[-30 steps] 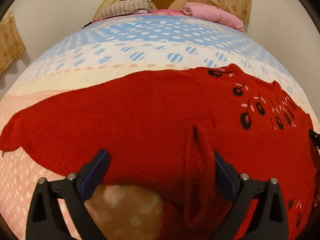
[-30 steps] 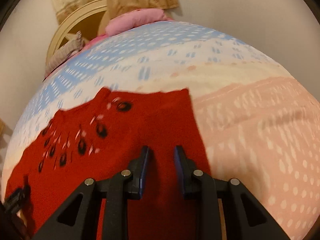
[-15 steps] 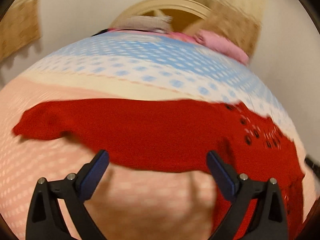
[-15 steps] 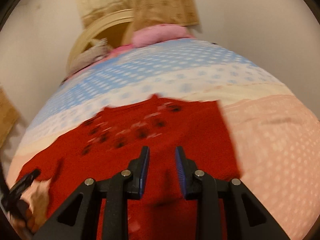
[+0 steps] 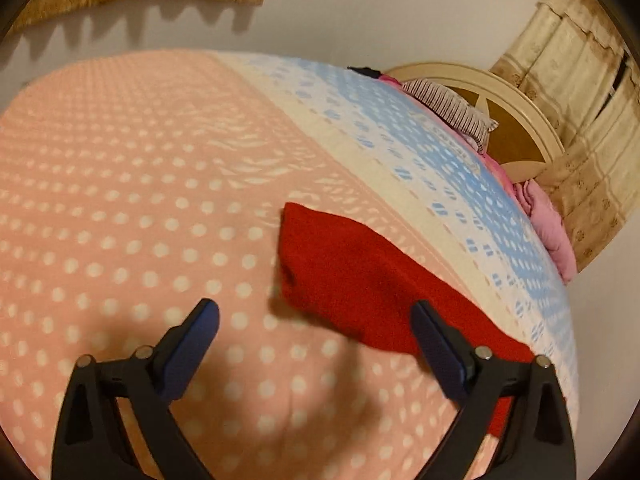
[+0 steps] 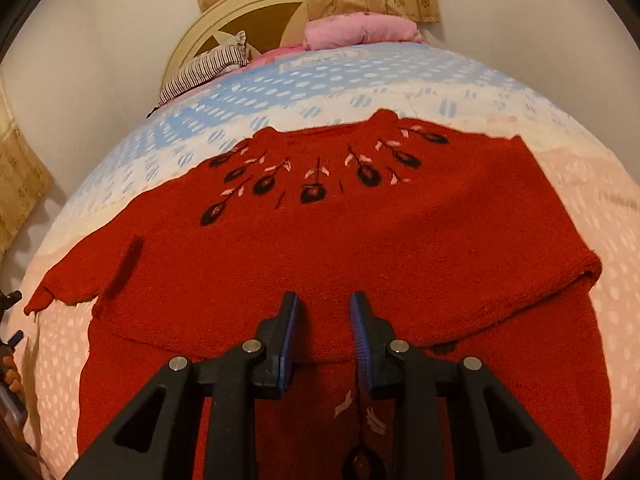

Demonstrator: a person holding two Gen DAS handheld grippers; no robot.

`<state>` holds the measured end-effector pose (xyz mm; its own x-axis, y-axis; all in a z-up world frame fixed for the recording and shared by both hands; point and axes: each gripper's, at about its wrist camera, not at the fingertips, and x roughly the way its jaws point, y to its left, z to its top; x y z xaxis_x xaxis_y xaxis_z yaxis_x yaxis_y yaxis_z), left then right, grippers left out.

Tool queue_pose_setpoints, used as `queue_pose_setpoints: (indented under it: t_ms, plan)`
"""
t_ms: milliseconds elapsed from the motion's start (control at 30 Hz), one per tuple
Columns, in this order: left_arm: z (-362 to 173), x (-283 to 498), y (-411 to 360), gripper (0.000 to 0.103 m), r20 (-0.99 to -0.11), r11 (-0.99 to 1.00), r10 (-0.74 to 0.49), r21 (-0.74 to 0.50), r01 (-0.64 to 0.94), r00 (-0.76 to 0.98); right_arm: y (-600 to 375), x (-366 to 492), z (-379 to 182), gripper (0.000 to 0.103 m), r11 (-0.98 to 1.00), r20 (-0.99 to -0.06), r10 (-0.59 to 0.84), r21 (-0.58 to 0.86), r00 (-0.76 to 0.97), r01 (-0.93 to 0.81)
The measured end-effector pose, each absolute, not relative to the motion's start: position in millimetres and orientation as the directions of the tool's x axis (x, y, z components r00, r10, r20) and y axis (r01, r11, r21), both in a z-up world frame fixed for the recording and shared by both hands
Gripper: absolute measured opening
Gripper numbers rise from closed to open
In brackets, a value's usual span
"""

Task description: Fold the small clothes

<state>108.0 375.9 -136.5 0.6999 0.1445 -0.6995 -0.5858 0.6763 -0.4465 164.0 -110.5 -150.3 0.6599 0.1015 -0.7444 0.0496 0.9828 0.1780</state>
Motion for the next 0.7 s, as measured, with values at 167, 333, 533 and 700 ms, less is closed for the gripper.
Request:
queue_pose_setpoints:
  t_ms: [167, 333, 533, 700]
  plan:
    - [-143.9, 134.5, 378.3, 0.082, -0.705, 0.683, 0.12, -0.452, -0.574, 0.699, -105.6, 164.4, -150.6, 0.033, 0.987, -0.745, 0.089, 0.154, 0.661, 0.041]
    - [-144.9, 148.0, 374.9, 0.013, -0.72, 0.737, 0.094, -0.415, -0.534, 0.688, -106.5, 164.9, -150.6, 0.034, 0.986, -0.743, 0.098, 0.161, 0.662, 0.035]
    - [-109.8, 160.0, 350.5, 0.01, -0.679, 0.811, 0.092, -0.374, -0.451, 0.728, -108.8, 165.7, -150.4, 0.034, 0.984, -0.739, 0.108, 0.175, 0.665, 0.035]
    - [-40.3, 174.1, 268.9, 0.01, -0.572, 0.917, 0.023, -0.315, -0.246, 0.82, -111.4, 165.4, -150.5, 0.034, 0.981, -0.734, 0.12, 0.191, 0.668, 0.035]
